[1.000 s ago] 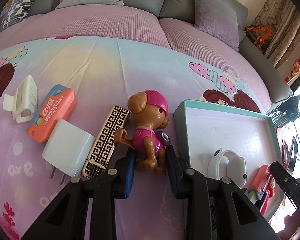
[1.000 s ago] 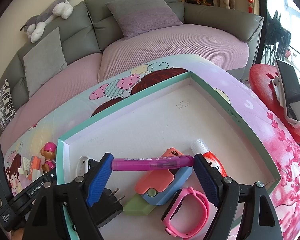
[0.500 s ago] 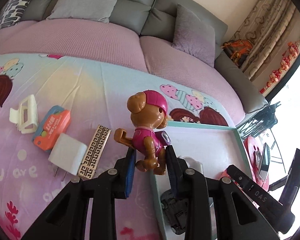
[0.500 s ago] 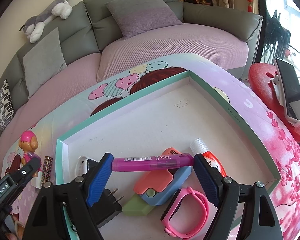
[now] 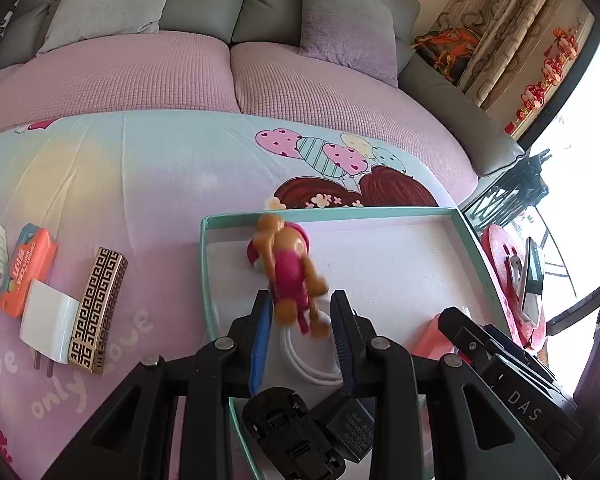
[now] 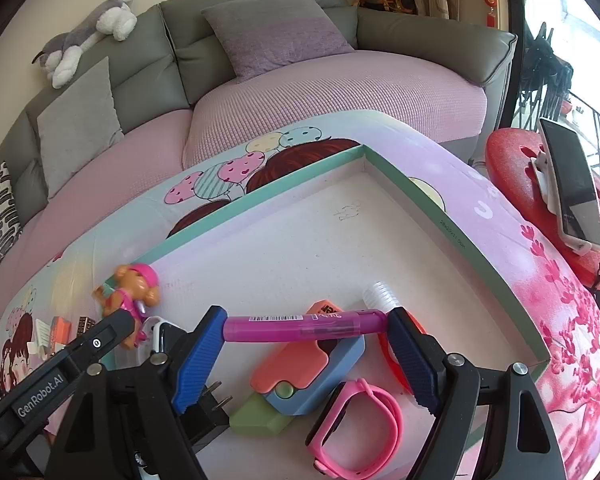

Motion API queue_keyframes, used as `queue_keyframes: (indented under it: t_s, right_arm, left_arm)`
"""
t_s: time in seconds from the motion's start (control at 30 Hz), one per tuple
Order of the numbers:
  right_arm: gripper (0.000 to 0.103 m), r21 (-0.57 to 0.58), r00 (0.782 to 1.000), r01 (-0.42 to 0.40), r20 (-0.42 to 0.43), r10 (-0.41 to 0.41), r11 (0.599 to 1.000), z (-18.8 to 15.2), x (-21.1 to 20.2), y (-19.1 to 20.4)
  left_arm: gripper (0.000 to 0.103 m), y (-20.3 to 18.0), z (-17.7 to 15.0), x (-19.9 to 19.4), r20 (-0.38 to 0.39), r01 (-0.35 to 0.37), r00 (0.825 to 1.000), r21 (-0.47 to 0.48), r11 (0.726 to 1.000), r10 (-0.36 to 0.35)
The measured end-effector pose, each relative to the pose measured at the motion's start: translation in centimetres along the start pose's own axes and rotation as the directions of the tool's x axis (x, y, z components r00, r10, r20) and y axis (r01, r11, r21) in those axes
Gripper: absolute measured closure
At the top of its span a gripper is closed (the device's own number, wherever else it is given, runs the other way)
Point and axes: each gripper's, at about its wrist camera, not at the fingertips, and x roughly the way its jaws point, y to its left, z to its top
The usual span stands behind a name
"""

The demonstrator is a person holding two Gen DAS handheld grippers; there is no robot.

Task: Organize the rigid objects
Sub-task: 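Lower the dog figure into the tray and open the left tool while the right tool releases the tube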

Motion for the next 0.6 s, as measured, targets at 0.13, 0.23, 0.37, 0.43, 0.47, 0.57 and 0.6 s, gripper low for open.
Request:
queue_keyframes:
  t_s: [0.13, 0.23, 0.37, 0.43, 0.47, 0.57, 0.6]
  right_arm:
    - [0.019, 0.003, 1.0, 0.002, -0.004, -0.002, 1.0, 0.0, 0.1, -0.2]
    - [0.019, 0.001, 1.0, 0.006, -0.003, -0.006, 1.0, 0.1, 0.2, -0.2]
    - [0.016, -0.008, 1.0, 0.015, -0.006, -0.015, 1.0, 0.1, 0.4, -0.3]
    - [0.008, -0.009, 1.0, 0.012, -0.005, -0.012, 1.0, 0.1, 0.4, -0.3]
    - [0.005, -0.011, 1.0, 0.011, -0.003, -0.011, 1.0, 0.1, 0.4, -0.3]
    - [0.001, -0.022, 1.0, 0.014, 0.009, -0.013, 1.0, 0.1, 0.2, -0.2]
    - [0.001, -0.025, 1.0, 0.015, 0.012, -0.014, 1.0, 0.0, 0.2, -0.2]
  left_arm:
    - [0.072, 0.3, -0.3, -0.4, -0.002, -0.021, 1.0, 0.003, 1.0, 0.021]
    - [0.067, 0.6, -0.8, -0.7, -0.009, -0.034, 0.999, -0.008, 0.999, 0.034]
    - [0.052, 1.1, -0.9, -1.8, 0.009, -0.068, 0.998, -0.02, 0.997, 0.068]
    - [0.043, 1.4, -0.9, -2.4, 0.022, -0.096, 0.995, -0.024, 0.995, 0.097]
    - [0.042, 1.5, -1.0, -2.6, 0.027, -0.11, 0.993, -0.027, 0.994, 0.111]
    - [0.037, 1.9, -1.0, -3.2, 0.04, -0.145, 0.988, -0.037, 0.989, 0.147]
    - [0.032, 2.1, -1.0, -3.4, 0.047, -0.156, 0.986, -0.041, 0.987, 0.158]
